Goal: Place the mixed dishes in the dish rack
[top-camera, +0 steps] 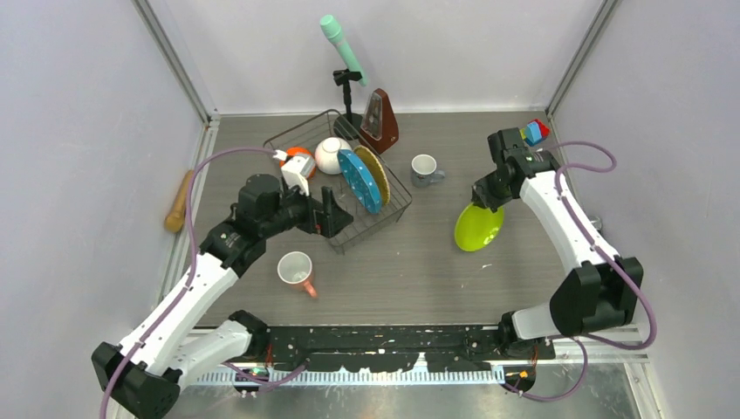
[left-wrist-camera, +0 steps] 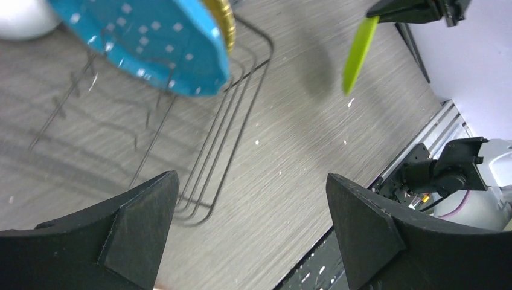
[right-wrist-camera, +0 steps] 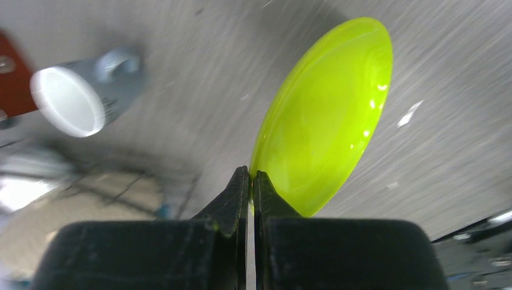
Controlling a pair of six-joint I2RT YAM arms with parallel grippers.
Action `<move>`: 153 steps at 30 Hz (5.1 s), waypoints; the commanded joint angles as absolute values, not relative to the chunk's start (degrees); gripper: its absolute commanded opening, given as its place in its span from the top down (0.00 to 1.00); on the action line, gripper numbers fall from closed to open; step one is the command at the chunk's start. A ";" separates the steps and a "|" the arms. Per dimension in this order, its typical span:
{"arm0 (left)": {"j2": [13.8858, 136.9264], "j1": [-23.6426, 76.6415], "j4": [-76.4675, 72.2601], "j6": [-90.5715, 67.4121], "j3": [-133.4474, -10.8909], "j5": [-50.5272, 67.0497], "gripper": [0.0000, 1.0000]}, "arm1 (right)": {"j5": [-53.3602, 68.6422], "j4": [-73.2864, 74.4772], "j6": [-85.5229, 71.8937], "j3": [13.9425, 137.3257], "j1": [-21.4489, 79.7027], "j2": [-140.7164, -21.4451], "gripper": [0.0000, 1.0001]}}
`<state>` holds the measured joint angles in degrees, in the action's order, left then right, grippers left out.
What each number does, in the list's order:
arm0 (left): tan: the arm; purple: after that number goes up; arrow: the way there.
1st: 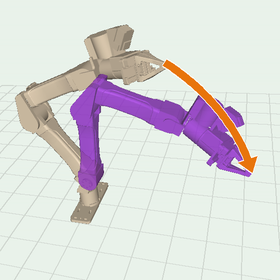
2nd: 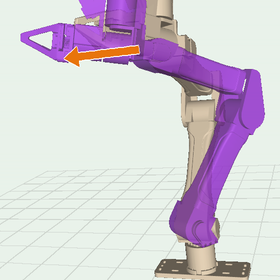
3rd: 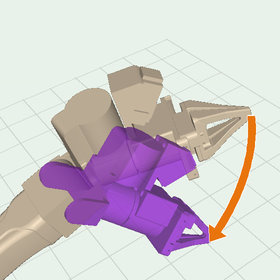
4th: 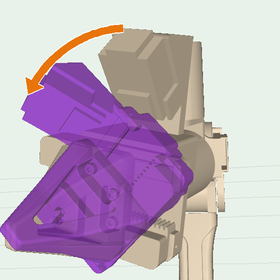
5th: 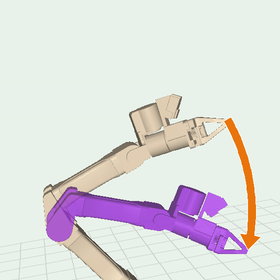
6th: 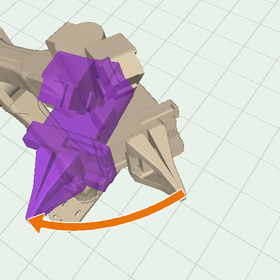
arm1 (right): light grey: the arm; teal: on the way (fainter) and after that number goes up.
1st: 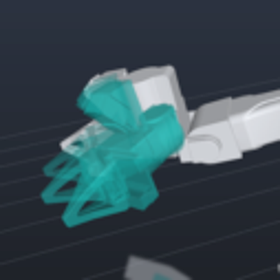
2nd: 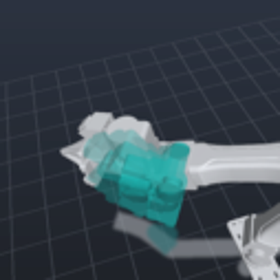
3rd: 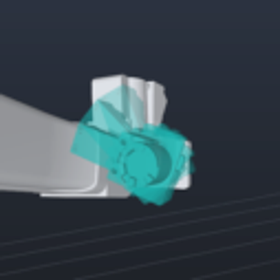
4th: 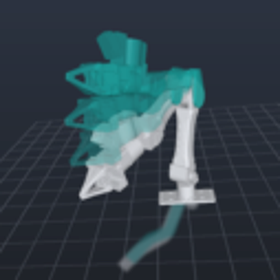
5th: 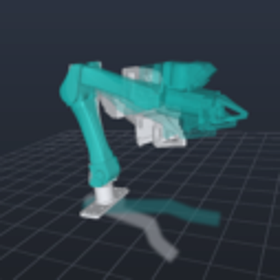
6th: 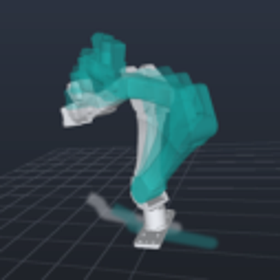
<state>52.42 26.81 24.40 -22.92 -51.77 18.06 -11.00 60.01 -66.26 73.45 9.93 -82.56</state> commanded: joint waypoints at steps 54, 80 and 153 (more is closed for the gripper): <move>68.69 36.07 18.13 -24.27 -68.47 25.58 1.00 | 31.26 8.88 -45.98 57.96 12.06 -58.29 0.08; 68.82 31.46 12.35 -35.43 -68.30 33.33 1.00 | 47.08 8.19 -39.80 59.04 17.03 -61.52 0.94; 56.73 12.23 40.18 -30.51 -58.95 -2.34 0.00 | -57.44 -0.92 20.68 86.47 62.29 -111.69 1.00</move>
